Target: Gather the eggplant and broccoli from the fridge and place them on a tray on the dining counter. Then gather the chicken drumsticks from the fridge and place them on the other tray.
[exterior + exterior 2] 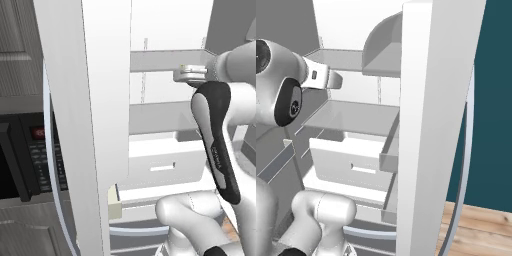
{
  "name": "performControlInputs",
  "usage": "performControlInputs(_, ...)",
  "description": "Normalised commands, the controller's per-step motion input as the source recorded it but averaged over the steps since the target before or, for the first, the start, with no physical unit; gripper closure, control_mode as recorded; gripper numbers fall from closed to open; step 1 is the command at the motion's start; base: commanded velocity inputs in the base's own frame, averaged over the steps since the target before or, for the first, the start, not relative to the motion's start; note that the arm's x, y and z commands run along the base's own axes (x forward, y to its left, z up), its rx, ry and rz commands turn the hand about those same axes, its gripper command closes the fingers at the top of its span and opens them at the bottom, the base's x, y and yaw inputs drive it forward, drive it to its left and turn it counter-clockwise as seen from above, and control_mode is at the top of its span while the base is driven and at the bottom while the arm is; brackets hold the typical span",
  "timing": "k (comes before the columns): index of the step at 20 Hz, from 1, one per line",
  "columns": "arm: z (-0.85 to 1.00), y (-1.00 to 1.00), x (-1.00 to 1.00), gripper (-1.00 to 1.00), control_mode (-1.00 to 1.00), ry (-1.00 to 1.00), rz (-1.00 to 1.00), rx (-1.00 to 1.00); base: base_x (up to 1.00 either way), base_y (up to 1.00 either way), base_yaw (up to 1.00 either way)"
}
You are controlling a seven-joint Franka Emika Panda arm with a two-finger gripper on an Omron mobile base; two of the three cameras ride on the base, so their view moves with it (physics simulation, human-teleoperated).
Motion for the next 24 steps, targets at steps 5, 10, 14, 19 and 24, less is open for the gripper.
performControlInputs(5,-0.03,-0.18,-1.0,1.0,-1.0,0.09,-0.01,0.0,0.0,0.0,0.0)
performControlInputs(10,-0.12,-0.03,-0.91,1.0,-1.0,0.11,-0.02,0.0,0.0,0.0,0.0)
performControlInputs(14,-0.19,0.0,-0.72,1.0,-1.0,0.11,-0.06,0.0,0.0,0.0,0.0)
performControlInputs(19,-0.25,0.0,-0.35,1.0,-1.0,0.08,-0.06,0.0,0.0,0.0,0.0)
performControlInputs(24,-0.01,0.01,0.01,1.0,-1.0,0.02,0.0,0.0,0.0,0.0,0.0)
